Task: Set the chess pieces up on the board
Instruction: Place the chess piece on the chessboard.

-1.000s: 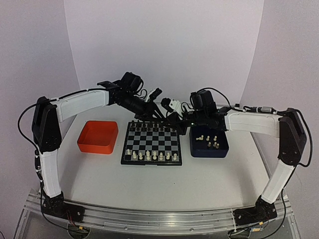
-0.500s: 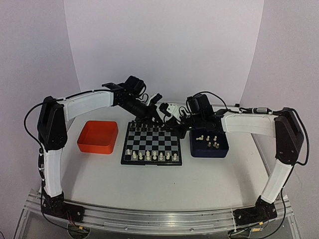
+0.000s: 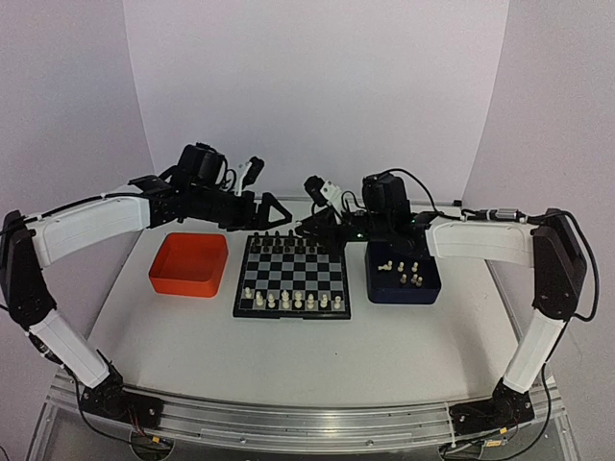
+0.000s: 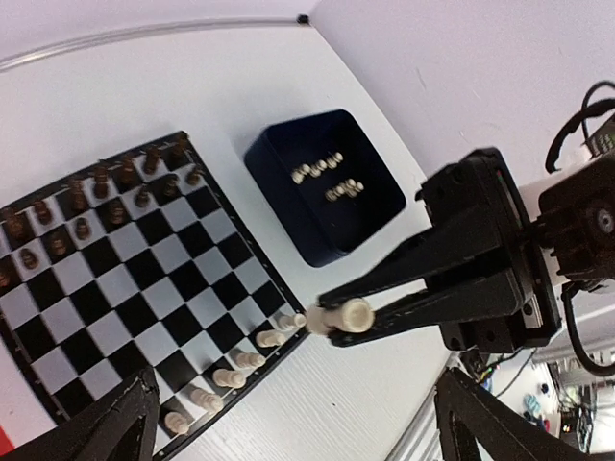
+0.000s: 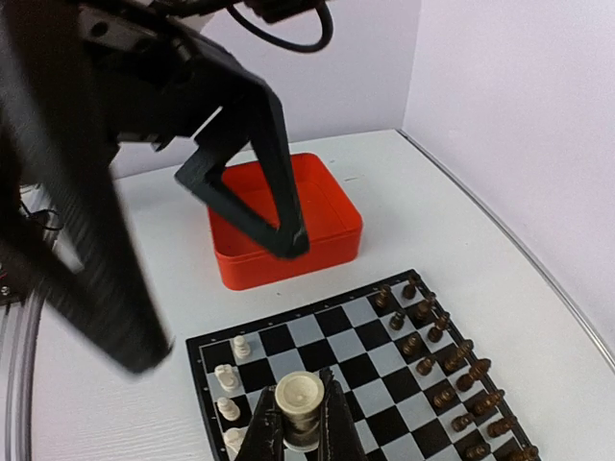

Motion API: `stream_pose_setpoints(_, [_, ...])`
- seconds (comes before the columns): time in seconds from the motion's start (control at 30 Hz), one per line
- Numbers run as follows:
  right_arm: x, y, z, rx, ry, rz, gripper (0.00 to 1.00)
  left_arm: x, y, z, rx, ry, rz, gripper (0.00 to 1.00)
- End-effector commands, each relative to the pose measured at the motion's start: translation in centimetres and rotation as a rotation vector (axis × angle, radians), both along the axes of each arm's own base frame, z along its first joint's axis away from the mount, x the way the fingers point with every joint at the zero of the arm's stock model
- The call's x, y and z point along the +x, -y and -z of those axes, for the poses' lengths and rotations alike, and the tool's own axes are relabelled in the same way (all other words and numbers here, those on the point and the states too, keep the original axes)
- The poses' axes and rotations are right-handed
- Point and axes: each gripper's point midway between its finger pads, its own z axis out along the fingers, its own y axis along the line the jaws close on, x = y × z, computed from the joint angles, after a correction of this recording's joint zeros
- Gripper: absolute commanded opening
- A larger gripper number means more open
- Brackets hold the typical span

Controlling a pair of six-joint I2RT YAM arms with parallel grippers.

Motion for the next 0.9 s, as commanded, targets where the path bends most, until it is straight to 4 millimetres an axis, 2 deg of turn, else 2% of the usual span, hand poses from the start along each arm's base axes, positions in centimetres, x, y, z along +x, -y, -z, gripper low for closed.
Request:
stream_pose_setpoints(0.0, [-3.1,-1.8,-3.8,0.136,-0.039,-0.184,0.00,3.5,-6.4,-3.1,0.000,0.144,-0.364,1.00])
stream_pose_setpoints(0.13, [-3.6,-4.3,-3.4,0.181,-0.157,-0.284,0.00,4.1,-13.3,-1.6,0.123,0.115,-0.688,1.00])
stream_pose_setpoints(0.2, [-4.4,-6.2,-2.3,0.164,-0.131,-0.320,0.01,3.8,-16.2,-0.6,0.181,0.088,-0.806,1.00])
stream_pose_setpoints(0.3, [-5.1,-8.7,-0.5,0.143,-0.120,-0.356,0.01,3.0,-18.7,0.6,0.201,0.057,-0.892,1.00])
stream_pose_setpoints(0.43, [-5.9,-11.8,1.8,0.134,-0.157,-0.403,0.01,2.1,-20.3,1.6,0.197,0.031,-0.935,1.00])
stream_pose_setpoints(0.57, [-6.2,-14.0,4.4,0.113,-0.163,-0.425,0.02,1.5,-19.8,2.1,0.170,0.030,-0.890,1.00])
stream_pose_setpoints(0.87, [-5.1,-15.5,9.4,0.039,-0.147,-0.391,0.05,0.4,-20.7,1.8,0.168,0.058,-0.889,1.00])
